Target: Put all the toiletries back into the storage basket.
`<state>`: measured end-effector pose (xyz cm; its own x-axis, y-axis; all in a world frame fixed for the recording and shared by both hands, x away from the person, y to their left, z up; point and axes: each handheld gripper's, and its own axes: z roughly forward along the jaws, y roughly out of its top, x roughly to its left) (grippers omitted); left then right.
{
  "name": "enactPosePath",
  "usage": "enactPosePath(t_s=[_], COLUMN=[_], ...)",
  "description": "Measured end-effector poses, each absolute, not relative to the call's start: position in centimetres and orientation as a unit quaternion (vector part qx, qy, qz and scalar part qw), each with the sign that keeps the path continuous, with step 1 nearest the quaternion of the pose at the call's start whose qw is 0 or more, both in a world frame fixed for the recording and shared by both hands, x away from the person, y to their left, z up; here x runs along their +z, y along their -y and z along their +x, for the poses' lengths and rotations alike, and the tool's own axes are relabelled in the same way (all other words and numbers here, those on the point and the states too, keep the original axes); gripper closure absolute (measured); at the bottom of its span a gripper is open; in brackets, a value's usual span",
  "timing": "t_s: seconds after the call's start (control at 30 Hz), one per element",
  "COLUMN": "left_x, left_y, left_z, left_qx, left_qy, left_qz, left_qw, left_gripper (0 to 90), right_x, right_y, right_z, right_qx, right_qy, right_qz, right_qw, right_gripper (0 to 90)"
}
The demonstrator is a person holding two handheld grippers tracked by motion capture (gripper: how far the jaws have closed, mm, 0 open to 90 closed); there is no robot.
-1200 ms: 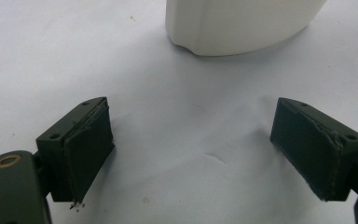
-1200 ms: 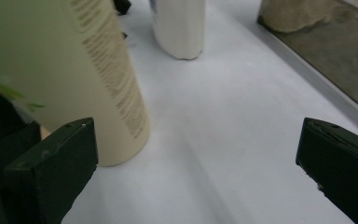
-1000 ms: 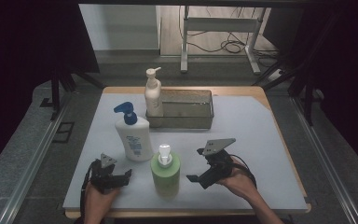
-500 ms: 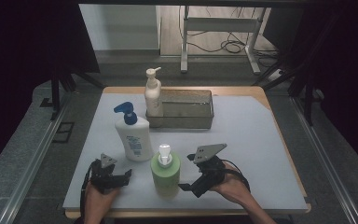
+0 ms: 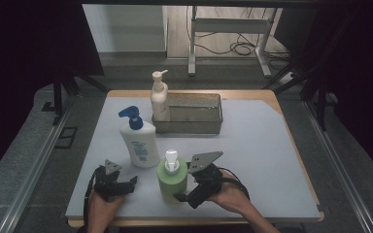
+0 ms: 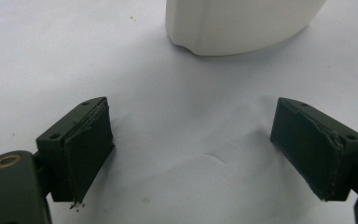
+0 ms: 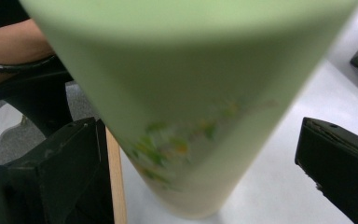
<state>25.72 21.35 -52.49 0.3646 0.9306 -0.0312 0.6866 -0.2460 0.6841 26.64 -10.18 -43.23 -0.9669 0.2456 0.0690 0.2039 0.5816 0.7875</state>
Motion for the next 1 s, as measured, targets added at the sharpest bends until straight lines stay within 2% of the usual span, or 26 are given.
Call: enactPosePath(t_s=[1.0], left_x=[-52.5], left_y=[-21.4], left_z=[25.7], left_qx=[0.195], left_qy=[-0.529], left_qz=[0.765], left_qw=[0.312], left_gripper=[12.3], right_x=[-43.3], right_y=[7.7], right_z=[26.4], right_qx=[0.452], right_qy=[-0.881], right_qz=[0.125], right_qw=[0.053], right_gripper=[11.4])
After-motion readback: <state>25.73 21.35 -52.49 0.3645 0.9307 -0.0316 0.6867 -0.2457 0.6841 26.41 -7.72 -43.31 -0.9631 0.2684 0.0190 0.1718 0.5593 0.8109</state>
